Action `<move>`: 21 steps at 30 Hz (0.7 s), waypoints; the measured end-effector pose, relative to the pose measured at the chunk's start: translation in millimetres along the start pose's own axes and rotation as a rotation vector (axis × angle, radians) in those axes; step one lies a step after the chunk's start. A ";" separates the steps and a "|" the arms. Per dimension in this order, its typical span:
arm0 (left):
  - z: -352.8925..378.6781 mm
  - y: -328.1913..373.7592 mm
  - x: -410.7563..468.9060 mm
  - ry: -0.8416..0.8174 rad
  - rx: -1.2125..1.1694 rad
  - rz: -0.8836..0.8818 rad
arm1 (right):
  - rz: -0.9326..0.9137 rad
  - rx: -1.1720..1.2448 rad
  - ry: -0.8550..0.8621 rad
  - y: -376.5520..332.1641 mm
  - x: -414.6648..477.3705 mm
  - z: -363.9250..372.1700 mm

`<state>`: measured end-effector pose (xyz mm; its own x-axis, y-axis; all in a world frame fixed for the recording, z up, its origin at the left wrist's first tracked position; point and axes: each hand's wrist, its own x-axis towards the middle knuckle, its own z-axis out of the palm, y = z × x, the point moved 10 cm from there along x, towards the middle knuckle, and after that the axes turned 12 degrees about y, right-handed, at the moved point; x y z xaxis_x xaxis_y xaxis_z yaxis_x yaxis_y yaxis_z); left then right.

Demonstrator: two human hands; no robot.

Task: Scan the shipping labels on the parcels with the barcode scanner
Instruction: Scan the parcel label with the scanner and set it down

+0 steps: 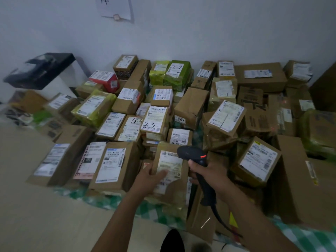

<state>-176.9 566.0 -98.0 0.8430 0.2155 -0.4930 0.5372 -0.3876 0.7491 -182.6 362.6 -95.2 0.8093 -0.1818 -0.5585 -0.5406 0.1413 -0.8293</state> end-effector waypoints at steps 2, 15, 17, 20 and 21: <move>2.0 -5.7 -8.5 -0.074 -0.140 -0.013 | -0.007 0.047 0.024 -4.9 -5.7 -4.8; -2.4 47.4 -30.4 -0.384 -0.376 0.187 | -0.214 0.107 0.245 -85.8 -56.6 -34.7; -12.4 50.8 -27.0 -0.385 -0.346 0.218 | -0.232 0.091 0.271 -90.2 -64.9 -32.5; -30.6 49.1 -18.4 -0.308 -0.285 0.249 | -0.280 0.010 0.308 -93.3 -73.8 -27.2; -38.3 50.5 -16.0 -0.260 -0.256 0.274 | -0.303 -0.003 0.308 -94.0 -76.4 -24.4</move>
<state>-162.2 577.3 -35.3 0.9372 -0.1094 -0.3312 0.3126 -0.1576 0.9367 -199.2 339.5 25.0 0.8255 -0.4967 -0.2680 -0.2901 0.0339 -0.9564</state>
